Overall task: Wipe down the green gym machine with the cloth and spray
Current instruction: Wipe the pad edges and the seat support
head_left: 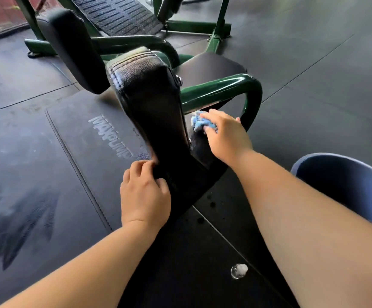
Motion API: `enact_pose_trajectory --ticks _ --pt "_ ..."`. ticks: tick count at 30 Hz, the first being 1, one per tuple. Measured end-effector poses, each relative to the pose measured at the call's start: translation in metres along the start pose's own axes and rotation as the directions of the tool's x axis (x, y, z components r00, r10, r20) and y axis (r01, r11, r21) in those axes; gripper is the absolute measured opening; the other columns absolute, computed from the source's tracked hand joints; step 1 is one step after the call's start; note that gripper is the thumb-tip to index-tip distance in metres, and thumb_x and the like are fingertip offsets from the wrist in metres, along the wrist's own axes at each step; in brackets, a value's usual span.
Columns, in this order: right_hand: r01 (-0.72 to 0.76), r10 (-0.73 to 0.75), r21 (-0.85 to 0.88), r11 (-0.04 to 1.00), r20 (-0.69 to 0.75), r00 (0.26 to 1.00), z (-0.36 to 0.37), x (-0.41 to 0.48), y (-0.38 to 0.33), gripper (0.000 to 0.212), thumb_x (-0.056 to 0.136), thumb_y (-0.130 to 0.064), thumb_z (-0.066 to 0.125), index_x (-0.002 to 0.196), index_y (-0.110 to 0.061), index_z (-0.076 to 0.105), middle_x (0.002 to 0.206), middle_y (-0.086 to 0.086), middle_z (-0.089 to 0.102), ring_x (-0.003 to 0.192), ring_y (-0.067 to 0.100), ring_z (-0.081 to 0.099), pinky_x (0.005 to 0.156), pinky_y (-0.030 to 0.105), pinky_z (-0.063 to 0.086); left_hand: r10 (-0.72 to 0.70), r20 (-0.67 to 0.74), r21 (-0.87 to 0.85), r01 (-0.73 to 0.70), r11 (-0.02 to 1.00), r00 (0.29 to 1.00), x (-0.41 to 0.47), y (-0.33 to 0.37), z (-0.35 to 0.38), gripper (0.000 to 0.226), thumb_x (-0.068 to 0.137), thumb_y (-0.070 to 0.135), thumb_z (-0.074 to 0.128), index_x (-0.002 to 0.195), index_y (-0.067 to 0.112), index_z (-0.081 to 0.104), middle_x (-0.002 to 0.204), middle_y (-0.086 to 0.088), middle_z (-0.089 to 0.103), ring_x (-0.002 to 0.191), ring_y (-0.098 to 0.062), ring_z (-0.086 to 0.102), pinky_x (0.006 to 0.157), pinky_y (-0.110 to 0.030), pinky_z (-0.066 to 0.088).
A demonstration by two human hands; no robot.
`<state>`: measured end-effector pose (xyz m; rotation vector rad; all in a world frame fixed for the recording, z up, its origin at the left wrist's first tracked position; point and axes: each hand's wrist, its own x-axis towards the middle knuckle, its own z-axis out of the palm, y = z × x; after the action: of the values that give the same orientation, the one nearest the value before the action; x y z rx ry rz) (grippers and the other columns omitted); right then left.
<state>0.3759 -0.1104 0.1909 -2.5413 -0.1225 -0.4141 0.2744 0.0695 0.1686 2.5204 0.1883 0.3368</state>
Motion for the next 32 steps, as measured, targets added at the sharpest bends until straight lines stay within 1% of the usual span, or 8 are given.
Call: enact_pose_trajectory --ticks 3,8,12,16,20,23,27,32 --pt "0.040 -0.034 0.072 0.997 -0.081 0.996 0.004 -0.017 -0.010 0.041 0.086 -0.001 0.050 0.123 -0.010 0.065 0.127 0.010 0.062 0.118 0.032 0.054 0.106 0.036 0.036 -0.002 -0.004 0.000 0.002 1.000 1.000 0.001 0.002 0.001 0.033 0.089 0.012 0.046 0.122 0.012 0.053 0.125 -0.002 0.048 0.115 -0.019 0.034 0.102 -0.033 0.029" --pt "0.251 -0.251 0.030 0.968 0.014 0.968 -0.001 -0.070 -0.017 0.047 0.083 -0.007 0.048 0.124 -0.018 0.067 0.135 0.001 0.060 0.124 0.022 0.054 0.115 0.028 0.026 -0.005 0.004 -0.016 0.005 1.000 1.000 -0.001 0.001 -0.001 0.036 0.090 0.013 0.045 0.125 0.013 0.053 0.127 -0.001 0.048 0.118 -0.021 0.035 0.103 -0.033 0.030" --pt "-0.137 0.135 0.085 0.987 0.029 0.990 -0.011 -0.032 -0.016 0.050 0.092 -0.004 0.040 0.134 -0.028 0.057 0.152 -0.004 0.041 0.138 0.024 0.036 0.113 0.030 0.028 0.031 0.025 -0.021 -0.031 0.999 0.999 -0.001 -0.001 -0.002 0.037 0.091 0.012 0.043 0.127 0.014 0.052 0.129 0.002 0.046 0.120 -0.018 0.033 0.103 -0.030 0.029" --pt "-0.286 0.293 0.139 0.948 -0.032 0.956 -0.022 -0.041 -0.012 0.045 0.095 -0.006 0.039 0.135 -0.024 0.051 0.141 0.004 0.048 0.124 0.027 0.048 0.093 0.030 0.038 0.087 -0.002 -0.133 -0.087 0.987 0.996 -0.014 -0.008 -0.006 0.036 0.089 0.008 0.048 0.123 0.017 0.058 0.127 0.007 0.051 0.119 -0.011 0.037 0.100 -0.025 0.032" --pt "-0.558 0.534 0.109 0.822 0.189 0.824 -0.043 -0.070 0.028 0.041 0.090 -0.011 0.048 0.126 -0.028 0.057 0.120 0.010 0.062 0.094 0.028 0.061 0.068 0.027 0.047 0.492 -0.057 -0.198 -0.493 0.848 0.869 -0.056 0.004 0.000 0.032 0.080 0.008 0.047 0.106 0.015 0.064 0.110 0.005 0.059 0.101 -0.011 0.046 0.091 -0.014 0.033" --pt "-0.591 0.510 0.073 0.803 0.429 0.746 -0.047 -0.114 0.039 0.038 0.090 -0.010 0.053 0.124 -0.027 0.058 0.101 0.007 0.064 0.078 0.021 0.061 0.063 0.035 0.056 0.543 0.210 -0.292 -0.479 0.828 0.813 -0.088 0.025 0.030 0.031 0.081 0.017 0.048 0.108 0.022 0.062 0.114 0.012 0.056 0.102 -0.009 0.051 0.086 -0.012 0.036" --pt "-0.667 0.523 0.059 0.743 0.570 0.633 -0.042 -0.180 0.064 0.037 0.094 -0.009 0.051 0.122 -0.033 0.054 0.106 0.010 0.063 0.082 0.018 0.060 0.079 0.046 0.058 0.191 0.703 -0.122 -0.148 0.981 0.685 -0.119 0.031 0.086 0.064 0.084 0.038 0.062 0.141 0.032 0.035 0.141 0.009 0.039 0.128 -0.014 0.043 0.102 -0.030 0.041" --pt "-0.753 0.577 0.119 0.648 0.569 0.586 -0.023 -0.238 0.095 0.044 0.100 -0.010 0.044 0.128 -0.042 0.053 0.118 0.000 0.054 0.090 0.020 0.061 0.082 0.045 0.058 0.057 0.852 0.028 -0.155 0.988 0.520 -0.149 0.016 0.137 0.072 0.079 0.039 0.073 0.141 0.038 0.037 0.139 0.007 0.044 0.121 -0.016 0.050 0.099 -0.035 0.046"
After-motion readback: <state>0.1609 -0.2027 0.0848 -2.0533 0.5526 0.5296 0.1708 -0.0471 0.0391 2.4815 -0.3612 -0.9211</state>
